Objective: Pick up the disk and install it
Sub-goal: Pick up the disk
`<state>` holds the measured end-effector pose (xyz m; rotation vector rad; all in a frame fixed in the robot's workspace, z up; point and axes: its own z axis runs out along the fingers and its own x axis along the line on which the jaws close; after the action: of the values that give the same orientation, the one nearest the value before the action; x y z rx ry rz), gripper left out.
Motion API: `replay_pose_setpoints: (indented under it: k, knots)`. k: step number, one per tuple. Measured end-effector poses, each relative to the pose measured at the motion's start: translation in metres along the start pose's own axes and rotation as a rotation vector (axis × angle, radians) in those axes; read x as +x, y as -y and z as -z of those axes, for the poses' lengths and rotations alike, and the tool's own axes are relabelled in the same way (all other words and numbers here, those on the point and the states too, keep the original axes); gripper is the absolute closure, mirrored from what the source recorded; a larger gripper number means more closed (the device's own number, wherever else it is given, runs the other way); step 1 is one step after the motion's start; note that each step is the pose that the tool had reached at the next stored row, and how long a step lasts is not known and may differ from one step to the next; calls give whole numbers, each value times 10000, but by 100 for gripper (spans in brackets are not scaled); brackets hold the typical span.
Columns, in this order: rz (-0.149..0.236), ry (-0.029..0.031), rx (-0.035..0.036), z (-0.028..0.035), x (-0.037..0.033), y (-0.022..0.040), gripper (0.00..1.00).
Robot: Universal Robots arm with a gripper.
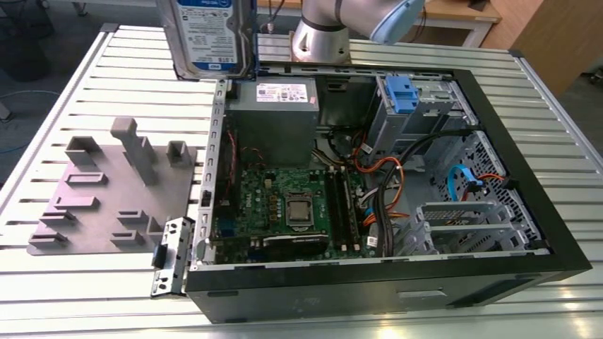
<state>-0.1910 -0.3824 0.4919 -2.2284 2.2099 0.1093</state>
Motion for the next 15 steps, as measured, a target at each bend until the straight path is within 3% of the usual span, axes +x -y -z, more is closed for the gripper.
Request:
replay_pose_setpoints:
  k: [15]
  knots:
    - [-1, 1, -9, 20, 5, 682, 65]
